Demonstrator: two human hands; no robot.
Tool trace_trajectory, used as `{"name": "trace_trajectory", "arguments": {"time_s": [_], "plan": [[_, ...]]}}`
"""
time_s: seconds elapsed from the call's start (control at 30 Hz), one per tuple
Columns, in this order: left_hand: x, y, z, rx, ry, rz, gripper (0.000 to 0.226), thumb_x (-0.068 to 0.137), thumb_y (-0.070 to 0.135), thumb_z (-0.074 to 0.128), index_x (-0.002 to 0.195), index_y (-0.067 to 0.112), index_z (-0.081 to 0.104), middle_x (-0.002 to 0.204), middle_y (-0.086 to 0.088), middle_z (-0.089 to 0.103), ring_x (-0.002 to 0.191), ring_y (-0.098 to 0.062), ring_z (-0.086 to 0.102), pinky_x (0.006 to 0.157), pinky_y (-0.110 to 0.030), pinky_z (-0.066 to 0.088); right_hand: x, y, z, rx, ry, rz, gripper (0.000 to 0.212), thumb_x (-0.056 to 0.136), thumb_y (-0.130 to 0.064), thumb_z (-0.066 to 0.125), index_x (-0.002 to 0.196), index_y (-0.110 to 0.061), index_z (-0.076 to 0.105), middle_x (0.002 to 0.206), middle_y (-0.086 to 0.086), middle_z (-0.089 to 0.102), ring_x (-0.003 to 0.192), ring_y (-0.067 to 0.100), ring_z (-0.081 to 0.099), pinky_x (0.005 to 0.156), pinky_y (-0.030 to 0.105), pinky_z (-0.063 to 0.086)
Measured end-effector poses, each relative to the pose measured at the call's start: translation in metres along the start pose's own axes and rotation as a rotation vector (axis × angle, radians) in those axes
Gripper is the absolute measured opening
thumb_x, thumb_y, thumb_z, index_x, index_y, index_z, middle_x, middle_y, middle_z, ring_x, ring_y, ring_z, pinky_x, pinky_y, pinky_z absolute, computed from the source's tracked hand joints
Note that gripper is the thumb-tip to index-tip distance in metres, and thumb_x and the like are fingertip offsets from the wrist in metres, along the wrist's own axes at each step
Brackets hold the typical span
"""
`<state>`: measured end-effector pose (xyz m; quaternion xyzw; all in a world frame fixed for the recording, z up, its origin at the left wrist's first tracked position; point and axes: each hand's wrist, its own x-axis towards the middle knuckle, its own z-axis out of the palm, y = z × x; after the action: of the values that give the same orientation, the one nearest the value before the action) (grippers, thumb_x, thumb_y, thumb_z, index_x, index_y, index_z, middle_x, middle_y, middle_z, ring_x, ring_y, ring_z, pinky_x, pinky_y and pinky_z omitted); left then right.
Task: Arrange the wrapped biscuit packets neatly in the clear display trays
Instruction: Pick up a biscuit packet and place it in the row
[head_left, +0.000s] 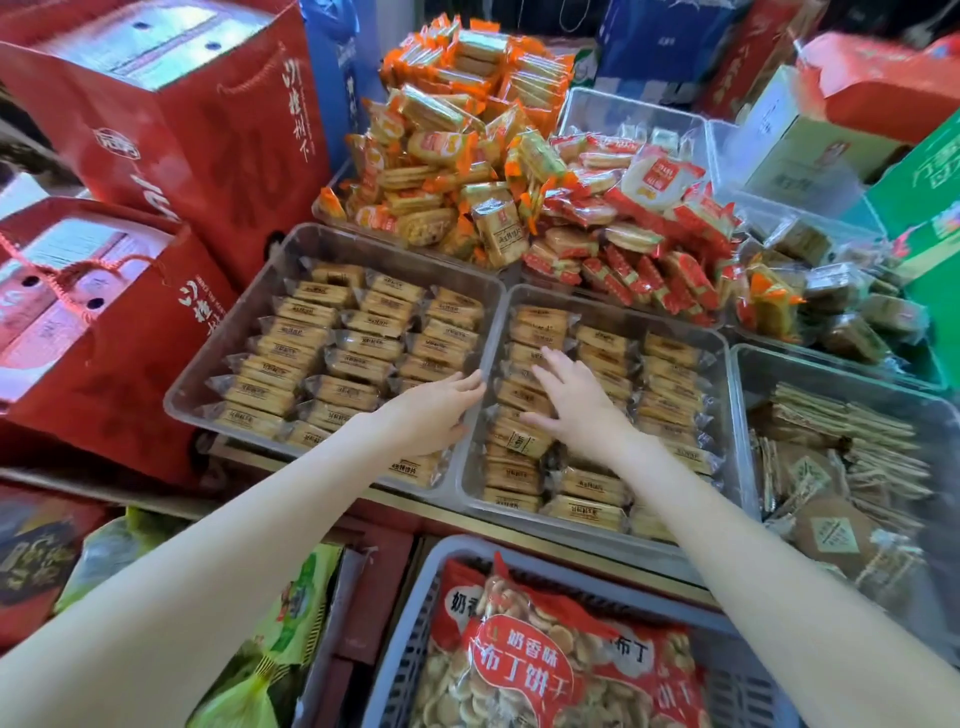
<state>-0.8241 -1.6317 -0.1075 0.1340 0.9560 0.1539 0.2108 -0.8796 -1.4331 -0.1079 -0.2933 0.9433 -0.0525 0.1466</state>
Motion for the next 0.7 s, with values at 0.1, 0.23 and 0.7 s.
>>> {"name": "trace_trajectory", "arguments": {"time_s": [0.1, 0.23, 0.7], "plan": [[-0.005, 0.003, -0.002, -0.051, 0.096, -0.012, 0.049, 0.096, 0.009, 0.043, 0.144, 0.018, 0.037, 0.155, 0.003, 0.025, 0.133, -0.016, 0.04, 0.101, -0.028, 0.037, -0.031, 0.026, -0.017, 0.159, 0.01, 0.074, 0.042, 0.095, -0.03, 0.054, 0.132, -0.01, 0.051, 0.138, 0.007, 0.046, 0.128, 0.022, 0.041, 0.104, 0.03, 0.034], [-0.022, -0.004, 0.001, -0.163, 0.027, -0.113, 0.048, 0.094, 0.01, 0.049, 0.139, 0.025, 0.043, 0.126, 0.003, 0.058, 0.109, -0.012, 0.056, 0.089, -0.023, 0.044, -0.065, 0.037, -0.011, 0.142, -0.235, 0.082, 0.028, 0.087, -0.031, 0.065, 0.111, -0.016, 0.063, 0.106, -0.001, 0.063, 0.094, 0.014, 0.057, 0.081, 0.024, 0.048], [-0.046, -0.014, 0.019, 0.1, 0.108, -0.339, 0.017, 0.087, 0.003, 0.055, 0.098, 0.013, 0.062, 0.106, -0.006, 0.06, 0.096, -0.026, 0.058, 0.081, -0.034, 0.049, -0.067, 0.019, 0.017, -0.026, -0.26, 0.122, 0.044, 0.078, -0.033, 0.074, 0.11, -0.016, 0.049, 0.114, 0.006, 0.045, 0.102, 0.021, 0.042, 0.085, 0.032, 0.044]]}}
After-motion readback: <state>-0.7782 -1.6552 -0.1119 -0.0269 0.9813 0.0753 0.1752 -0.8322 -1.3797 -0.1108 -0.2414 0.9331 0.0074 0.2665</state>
